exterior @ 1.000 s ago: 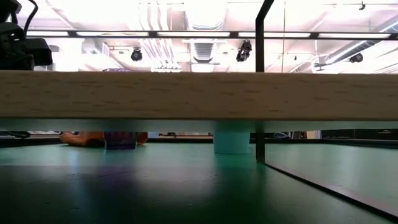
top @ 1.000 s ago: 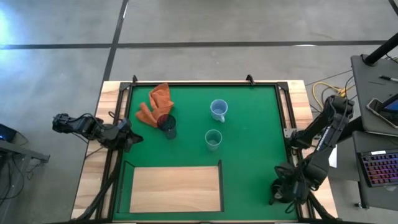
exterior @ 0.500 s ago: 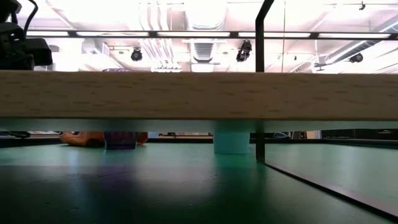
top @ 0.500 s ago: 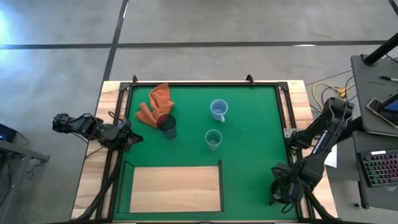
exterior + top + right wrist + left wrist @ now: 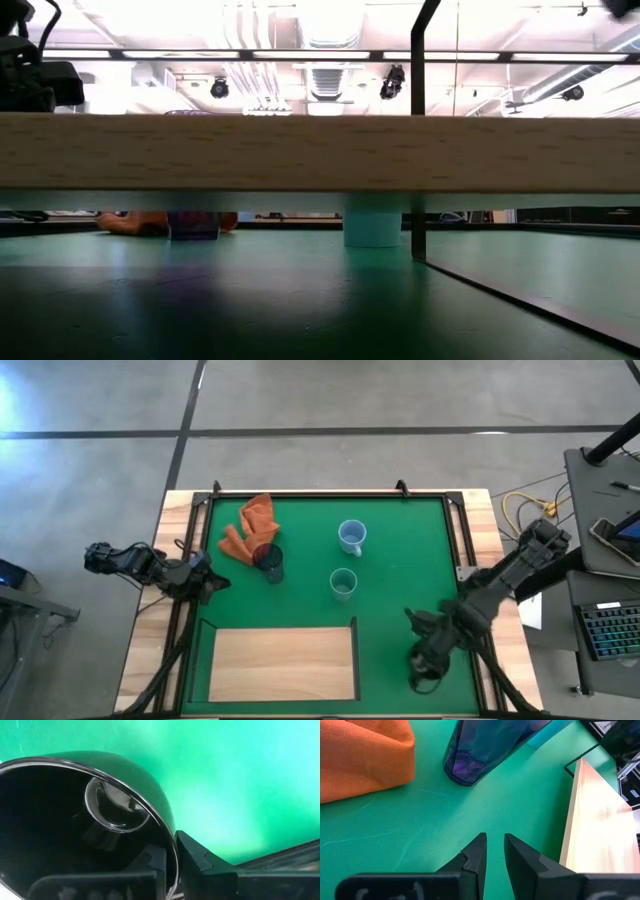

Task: Stack small to large cups/mugs on shelf
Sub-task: Put the black mug on the shelf

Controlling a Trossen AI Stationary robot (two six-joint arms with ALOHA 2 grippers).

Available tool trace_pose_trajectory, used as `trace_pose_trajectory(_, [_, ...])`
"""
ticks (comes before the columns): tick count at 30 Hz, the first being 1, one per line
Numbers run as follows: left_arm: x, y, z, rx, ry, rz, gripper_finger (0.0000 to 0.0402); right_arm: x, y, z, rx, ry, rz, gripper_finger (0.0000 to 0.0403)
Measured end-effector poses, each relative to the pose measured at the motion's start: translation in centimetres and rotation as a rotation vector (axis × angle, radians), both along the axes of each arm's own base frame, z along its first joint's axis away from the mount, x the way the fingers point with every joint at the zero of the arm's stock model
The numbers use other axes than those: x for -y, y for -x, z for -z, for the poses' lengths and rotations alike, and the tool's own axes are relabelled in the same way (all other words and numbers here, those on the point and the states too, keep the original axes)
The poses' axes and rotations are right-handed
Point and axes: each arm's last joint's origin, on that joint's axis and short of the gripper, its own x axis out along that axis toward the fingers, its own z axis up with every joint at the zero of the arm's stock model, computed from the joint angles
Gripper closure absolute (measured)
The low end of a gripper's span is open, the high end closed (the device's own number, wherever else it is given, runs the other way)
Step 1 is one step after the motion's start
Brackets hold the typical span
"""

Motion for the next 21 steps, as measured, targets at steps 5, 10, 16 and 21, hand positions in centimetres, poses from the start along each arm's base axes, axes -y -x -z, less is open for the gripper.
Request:
trace_pose_trajectory(5, [0.0, 0.0, 0.0, 0.0, 0.0, 0.0, 0.035, 1.7, -1.8, -4.4, 0.035, 0.033, -0.037, 0.0388])
trace_pose_trajectory(10, [0.0, 0.0, 0.0, 0.0, 0.0, 0.0, 0.035, 3.3, -3.6, -9.1, 0.239, 0.046, 0.036, 0.0389])
trace_pose_trajectory(16, [0.0, 0.0, 0.0, 0.0, 0.0, 0.0, 0.035, 5.0, -5.3, -14.1, 0.482, 0.071, 0.075, 0.0389])
trace_pose_trajectory(21, [0.0, 0.0, 0.0, 0.0, 0.0, 0.0, 0.035, 5.6, -8.6, -15.8, 0.613, 0.077, 0.033, 0.0389])
